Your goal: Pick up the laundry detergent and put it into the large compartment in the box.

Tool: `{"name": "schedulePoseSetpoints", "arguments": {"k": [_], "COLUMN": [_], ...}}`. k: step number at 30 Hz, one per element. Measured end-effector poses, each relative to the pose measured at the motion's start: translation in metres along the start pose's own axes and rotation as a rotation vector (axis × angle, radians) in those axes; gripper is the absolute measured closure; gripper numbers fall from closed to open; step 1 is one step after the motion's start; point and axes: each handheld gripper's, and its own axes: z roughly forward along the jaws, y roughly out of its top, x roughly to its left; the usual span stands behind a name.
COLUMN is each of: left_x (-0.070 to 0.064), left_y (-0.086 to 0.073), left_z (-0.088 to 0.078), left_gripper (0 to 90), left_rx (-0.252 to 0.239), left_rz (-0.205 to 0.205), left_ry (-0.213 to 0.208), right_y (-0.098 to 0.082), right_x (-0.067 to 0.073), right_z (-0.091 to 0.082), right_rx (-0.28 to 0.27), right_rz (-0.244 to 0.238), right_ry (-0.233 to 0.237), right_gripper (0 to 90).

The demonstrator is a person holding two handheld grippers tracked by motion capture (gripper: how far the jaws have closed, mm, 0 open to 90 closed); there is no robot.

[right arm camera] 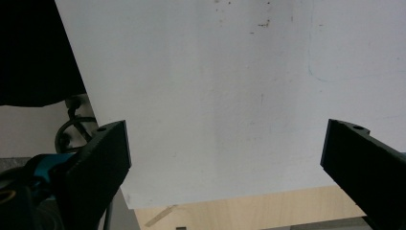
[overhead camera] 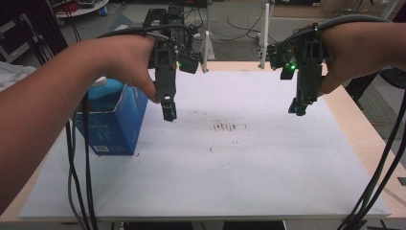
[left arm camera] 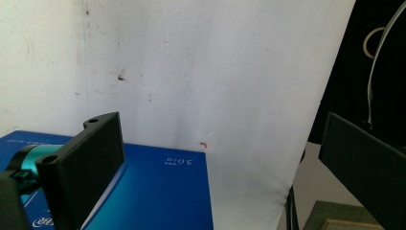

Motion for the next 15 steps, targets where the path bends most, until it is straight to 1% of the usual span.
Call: {"name": "schedulePoseSetpoints", "arguments": {"k": [1,2,11,15], "left_x": [0.0007,0.0004,0.0025,0.0023], "left_y": [-0.0003,-0.0007,-0.0010,0.0002], "left_z": [-0.0001,0.0004,0.0050,0.0044], "left_gripper": [1.7,1.7,1.7,1.7], "left_rx": [0.003,0.000,0.013,0.001], "left_rz": [0.006,0.000,0.004,0.002], "left_ry": [0.002,0.002,-0.007,-0.009], "right_y": [0.0005,0.0010,0.0019,0.0012], "right_x": [-0.0001,-0.0002,-0.0029,-0.0034], "right_z": [0.0003,0.0008,0.0012,0.0011], "right_rx": [0.002,0.000,0.000,-0.002], "right_rz": [0.001,0.001,-0.004,0.000], "right_ry": [0.001,0.001,0.005,0.004], "right_gripper": [2.1,2.1,2.1,2.1]}}
